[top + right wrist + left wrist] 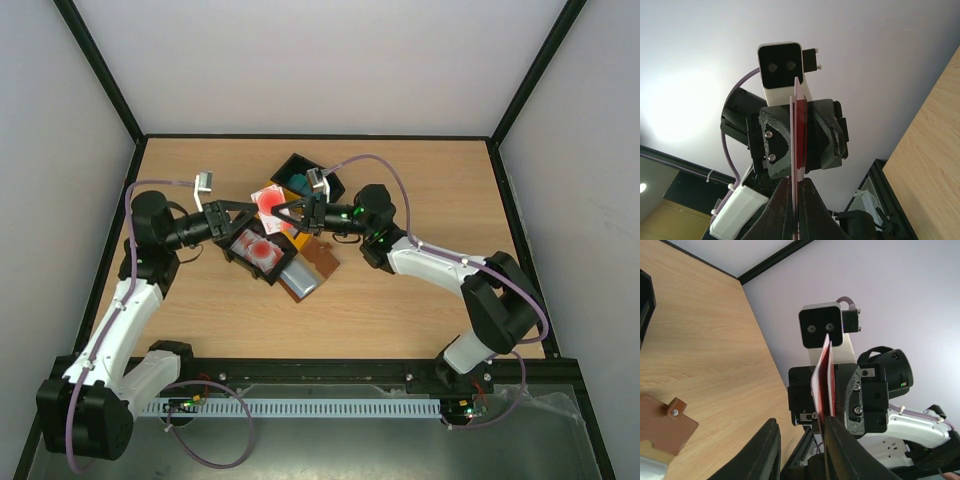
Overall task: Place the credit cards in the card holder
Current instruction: Adjust the credit card.
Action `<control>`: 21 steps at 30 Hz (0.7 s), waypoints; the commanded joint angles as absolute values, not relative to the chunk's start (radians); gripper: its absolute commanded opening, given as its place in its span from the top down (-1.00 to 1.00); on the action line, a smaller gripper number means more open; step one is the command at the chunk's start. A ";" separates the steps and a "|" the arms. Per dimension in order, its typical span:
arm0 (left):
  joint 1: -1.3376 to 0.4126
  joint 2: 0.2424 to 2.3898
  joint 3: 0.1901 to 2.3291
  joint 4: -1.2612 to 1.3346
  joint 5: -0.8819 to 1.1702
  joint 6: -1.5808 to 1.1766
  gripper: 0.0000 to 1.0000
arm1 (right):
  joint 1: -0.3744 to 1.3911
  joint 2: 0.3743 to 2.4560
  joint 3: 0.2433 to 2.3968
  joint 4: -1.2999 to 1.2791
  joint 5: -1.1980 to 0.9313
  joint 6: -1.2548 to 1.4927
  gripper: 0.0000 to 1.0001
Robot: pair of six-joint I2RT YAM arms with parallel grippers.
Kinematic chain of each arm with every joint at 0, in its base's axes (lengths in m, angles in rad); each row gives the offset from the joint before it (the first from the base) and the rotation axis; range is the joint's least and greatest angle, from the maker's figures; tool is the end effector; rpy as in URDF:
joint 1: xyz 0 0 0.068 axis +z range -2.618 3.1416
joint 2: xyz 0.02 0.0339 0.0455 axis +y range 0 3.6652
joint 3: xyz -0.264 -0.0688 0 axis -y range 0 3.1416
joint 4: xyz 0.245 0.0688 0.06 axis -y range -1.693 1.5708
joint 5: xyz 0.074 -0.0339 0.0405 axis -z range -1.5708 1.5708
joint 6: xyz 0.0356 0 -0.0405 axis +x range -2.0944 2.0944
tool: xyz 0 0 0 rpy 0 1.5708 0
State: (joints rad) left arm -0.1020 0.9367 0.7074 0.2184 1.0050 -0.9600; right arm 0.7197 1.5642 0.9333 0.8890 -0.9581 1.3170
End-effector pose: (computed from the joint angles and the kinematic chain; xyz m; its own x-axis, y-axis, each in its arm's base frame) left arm 0.2048 -0.0512 0.3279 -0.7388 -0.3658 -0.5659 0.5040 0.2575 -0.8244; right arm 0.2386 0.2479 0.3055 -0.8945 -0.0438 -0.4449 -0.4303 -0.1852 0.8835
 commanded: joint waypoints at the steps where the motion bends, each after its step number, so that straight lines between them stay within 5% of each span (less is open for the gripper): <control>1: -0.106 0.955 0.693 0.171 0.993 -0.907 0.56 | 0.726 1.569 0.924 1.026 -1.007 1.381 0.96; 6: -0.106 0.964 0.683 0.161 0.995 -0.896 0.61 | 0.727 1.565 0.922 1.092 -1.022 1.433 0.96; 16: -0.157 1.011 0.679 0.217 1.038 -0.945 0.40 | 0.766 1.611 0.958 1.039 -1.057 1.377 0.96; 21: -0.158 0.989 0.678 0.262 1.035 -0.980 0.72 | 0.765 1.593 0.967 0.881 -1.007 1.265 0.96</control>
